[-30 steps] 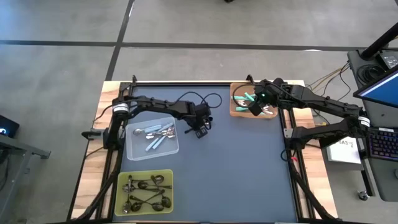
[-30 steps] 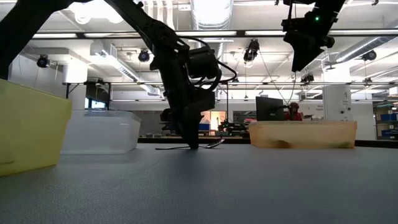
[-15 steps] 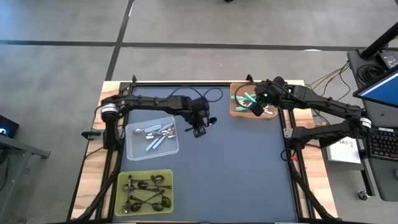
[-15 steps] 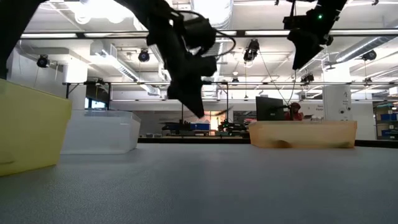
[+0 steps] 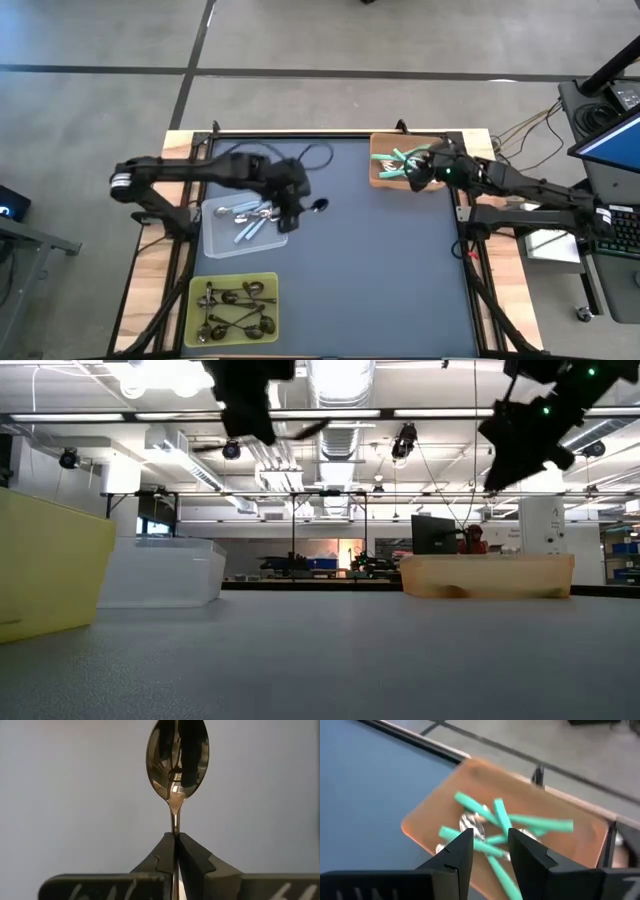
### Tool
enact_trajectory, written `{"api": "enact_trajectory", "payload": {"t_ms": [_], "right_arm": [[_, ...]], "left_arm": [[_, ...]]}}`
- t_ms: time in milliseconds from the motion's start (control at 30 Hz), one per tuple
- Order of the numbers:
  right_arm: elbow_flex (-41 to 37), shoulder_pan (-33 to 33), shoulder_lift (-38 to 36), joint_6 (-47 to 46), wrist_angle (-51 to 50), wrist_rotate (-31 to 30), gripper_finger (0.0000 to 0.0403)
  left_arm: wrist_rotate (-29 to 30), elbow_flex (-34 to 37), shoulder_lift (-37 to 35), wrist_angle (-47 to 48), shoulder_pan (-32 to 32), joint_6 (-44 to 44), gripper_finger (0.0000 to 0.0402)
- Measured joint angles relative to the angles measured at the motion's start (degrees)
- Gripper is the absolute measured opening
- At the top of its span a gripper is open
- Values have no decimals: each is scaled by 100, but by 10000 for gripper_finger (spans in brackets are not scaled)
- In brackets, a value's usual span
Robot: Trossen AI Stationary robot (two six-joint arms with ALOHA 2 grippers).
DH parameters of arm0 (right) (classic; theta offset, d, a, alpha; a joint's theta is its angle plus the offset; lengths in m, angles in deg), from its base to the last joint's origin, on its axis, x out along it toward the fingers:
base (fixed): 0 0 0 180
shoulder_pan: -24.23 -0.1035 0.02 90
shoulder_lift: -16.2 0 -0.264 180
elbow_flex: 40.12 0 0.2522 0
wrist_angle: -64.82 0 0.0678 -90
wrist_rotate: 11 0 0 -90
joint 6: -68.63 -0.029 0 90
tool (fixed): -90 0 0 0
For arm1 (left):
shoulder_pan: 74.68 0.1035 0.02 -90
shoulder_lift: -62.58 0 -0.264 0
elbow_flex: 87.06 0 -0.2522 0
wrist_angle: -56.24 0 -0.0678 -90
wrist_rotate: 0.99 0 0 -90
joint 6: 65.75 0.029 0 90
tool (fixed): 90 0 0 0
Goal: Sort silverware by color (type)
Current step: Put the black spoon into the yellow bin
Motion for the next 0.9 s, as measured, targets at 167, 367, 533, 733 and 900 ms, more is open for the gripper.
{"api": "enact_trajectory", "payload": {"t_ms": [167,367,533,733,900], "right_arm": [[-546,-185,-203,-243,119,236,114],[-1148,-711,-320,-17,749,418,114],[-1400,-1122,-303,-65,820,418,114],[-1478,-1369,-298,-205,942,403,114],[-1483,-1377,-298,-241,965,403,114]], "left_arm": [[-3,42,-337,306,-1086,-574,0],[35,303,-514,536,-2500,-2068,0],[93,570,-448,511,-3661,-3567,0],[172,1028,-385,481,-4521,-5008,0],[174,1341,-382,459,-4800,-5916,4]]}}
